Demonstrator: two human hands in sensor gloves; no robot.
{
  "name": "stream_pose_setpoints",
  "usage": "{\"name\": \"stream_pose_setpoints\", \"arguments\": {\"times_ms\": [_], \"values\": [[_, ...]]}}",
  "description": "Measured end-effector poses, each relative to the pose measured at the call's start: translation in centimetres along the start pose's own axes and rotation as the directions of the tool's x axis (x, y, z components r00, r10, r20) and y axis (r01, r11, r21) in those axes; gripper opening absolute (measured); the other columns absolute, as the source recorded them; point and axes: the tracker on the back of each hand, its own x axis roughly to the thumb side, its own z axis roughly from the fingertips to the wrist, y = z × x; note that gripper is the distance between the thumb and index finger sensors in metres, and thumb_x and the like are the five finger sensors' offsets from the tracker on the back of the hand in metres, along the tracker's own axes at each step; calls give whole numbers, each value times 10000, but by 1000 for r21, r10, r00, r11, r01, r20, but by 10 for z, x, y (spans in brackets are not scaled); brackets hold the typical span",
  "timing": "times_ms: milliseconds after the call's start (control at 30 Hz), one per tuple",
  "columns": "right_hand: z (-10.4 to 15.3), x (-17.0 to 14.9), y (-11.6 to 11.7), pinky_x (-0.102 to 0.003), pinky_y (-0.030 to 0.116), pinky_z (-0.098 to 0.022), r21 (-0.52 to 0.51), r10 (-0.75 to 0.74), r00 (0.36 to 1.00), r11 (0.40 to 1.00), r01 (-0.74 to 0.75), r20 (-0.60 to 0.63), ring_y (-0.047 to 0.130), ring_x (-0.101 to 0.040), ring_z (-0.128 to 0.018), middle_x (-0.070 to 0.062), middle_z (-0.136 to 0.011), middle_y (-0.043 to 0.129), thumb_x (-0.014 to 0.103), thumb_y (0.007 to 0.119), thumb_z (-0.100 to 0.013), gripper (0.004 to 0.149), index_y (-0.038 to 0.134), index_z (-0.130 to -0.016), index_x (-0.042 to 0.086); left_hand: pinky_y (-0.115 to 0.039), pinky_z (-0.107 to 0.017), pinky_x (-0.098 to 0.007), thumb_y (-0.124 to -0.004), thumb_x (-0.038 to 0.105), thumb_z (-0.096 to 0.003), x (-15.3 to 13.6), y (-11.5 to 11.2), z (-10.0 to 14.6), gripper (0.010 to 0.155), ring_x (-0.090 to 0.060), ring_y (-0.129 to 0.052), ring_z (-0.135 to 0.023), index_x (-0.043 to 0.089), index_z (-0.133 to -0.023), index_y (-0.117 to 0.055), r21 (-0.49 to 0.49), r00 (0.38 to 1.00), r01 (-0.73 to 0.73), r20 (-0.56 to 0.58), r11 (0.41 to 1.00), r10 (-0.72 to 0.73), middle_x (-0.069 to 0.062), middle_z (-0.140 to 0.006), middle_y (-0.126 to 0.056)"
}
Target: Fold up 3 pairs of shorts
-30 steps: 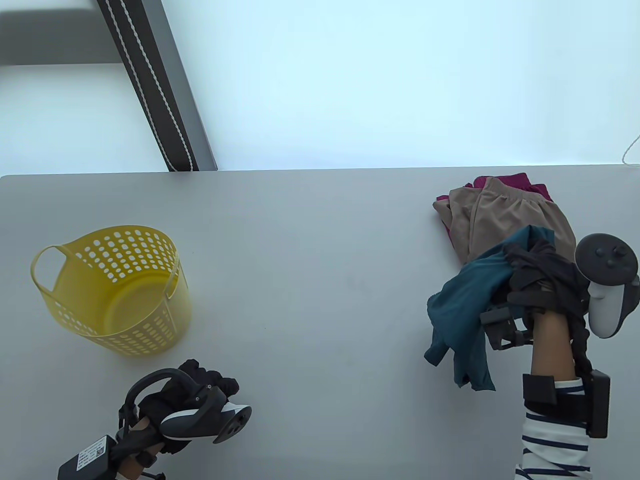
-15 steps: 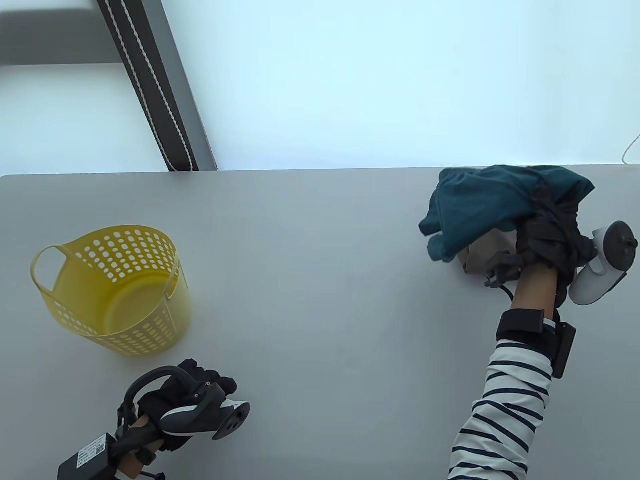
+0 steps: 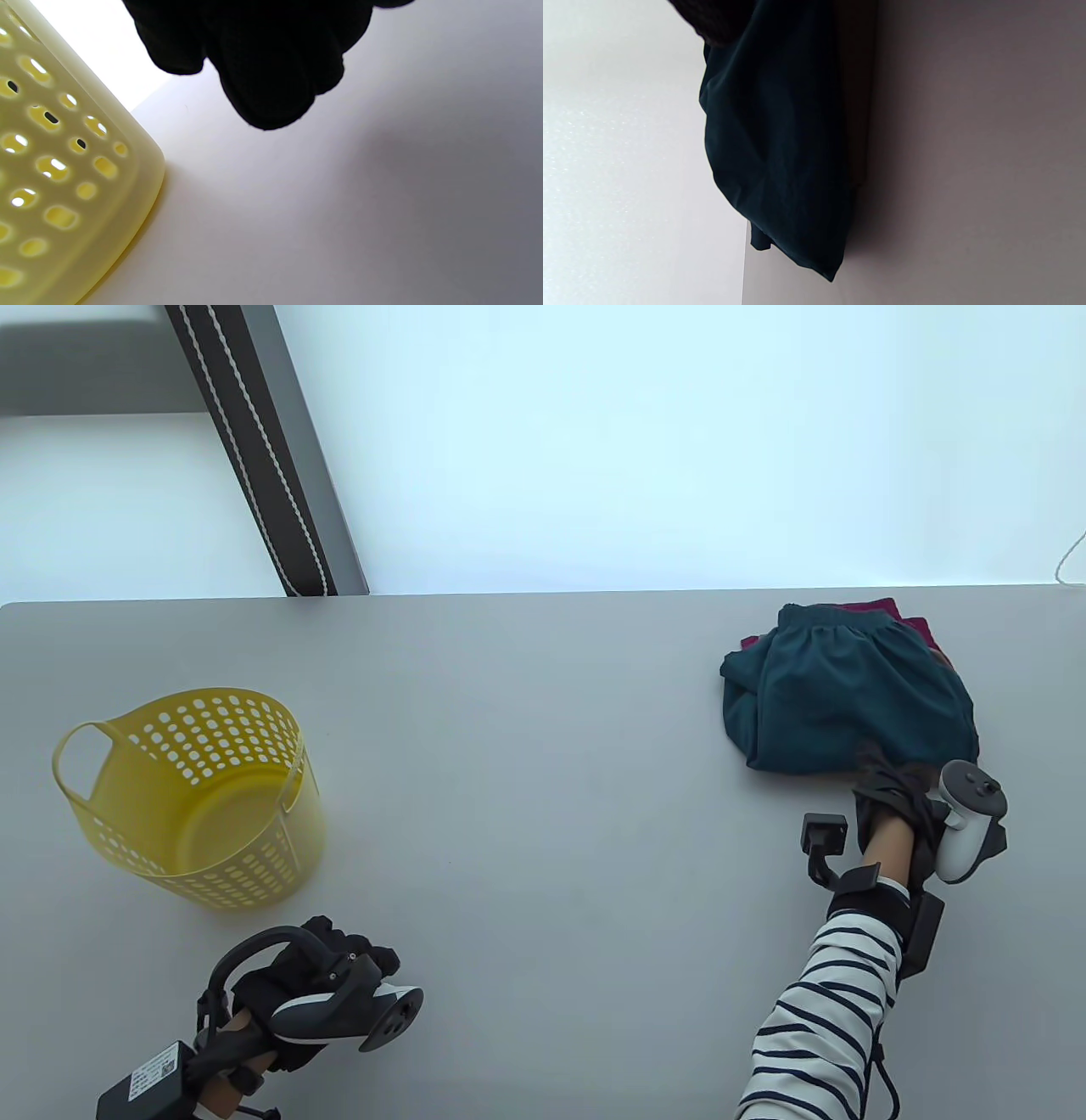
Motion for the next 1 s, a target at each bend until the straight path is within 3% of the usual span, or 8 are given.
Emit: {"name": "stream_pose_setpoints", "arguments": {"times_ms": [200,367,533,567,667,767,900,1000], "values": [[30,41,-2,-700,278,-506,20,98,988,995,-101,122,45,-715,-717,-497,-851,-46,498,506,-588,934,-171,-900,-65,-786,-687,-427,-555,481,-468,-4,2,1,519,-30,-1033,-609,331,-964,-579,24,999,11,-33,1000,-11,130,-842,-892],[101,95,18,-691,318,-539,30,252,854,954,-297,455,80,-713,-748,-486,-869,-49,524,474,-592,931,-186,-902,-54,-759,-708,-454,-550,497,-466,-24,15,9,608,-55,-998,-692,275,-1026,-466,153,983,39,-185,987,-10,87,-924,-823],[201,109,47,-575,452,-688,-359,494,374,855,-375,785,309,-574,-946,-326,-1051,209,545,477,-567,822,62,-1045,21,-741,-725,-481,-538,521,-465,-48,45,32,657,-89,-965,-767,253,-1051,-409,476,936,96,-341,874,83,47,-990,-765],[225,103,56,-552,478,-709,-460,556,220,808,-367,802,361,-539,-980,-286,-1077,259,556,478,-555,803,110,-1062,53,-736,-727,-489,-533,524,-468,-52,53,39,662,-99,-958,-780,247,-1055,-400,570,922,114,-365,814,127,34,-1002,-753],[260,81,79,-533,459,-743,-627,634,-118,687,-367,764,368,-492,-1021,-228,-1104,279,545,481,-545,766,146,-1071,100,-699,-737,-529,-490,529,-485,-58,63,46,695,-163,-894,-860,202,-1072,-314,706,883,156,-413,691,224,-45,-1066,-659],[276,41,106,-531,403,-760,-849,685,-502,434,-302,529,320,-468,-1041,-199,-1115,259,538,481,-531,754,148,-1071,131,-643,-746,-582,-404,532,-498,-53,61,36,750,-260,-788,-951,121,-1077,-164,730,873,167,-422,663,246,-151,-1123,-512],[258,-11,128,-543,303,-759,-921,602,-698,222,-321,389,200,-462,-1042,-188,-1117,159,559,476,-511,775,102,-1065,166,-562,-753,-651,-288,572,-473,-37,40,14,865,-408,-635,-1044,14,-1040,52,646,893,227,-437,729,109,-290,-1163,-314],[229,-38,141,-587,239,-718,-831,536,-675,99,-547,508,103,-520,-987,-249,-1079,64,576,491,-487,819,69,-1056,165,-510,-762,-687,-222,617,-429,-27,17,0,934,-492,-549,-1082,-18,-1014,134,566,924,236,-383,790,-1,-342,-1175,-223]]}}
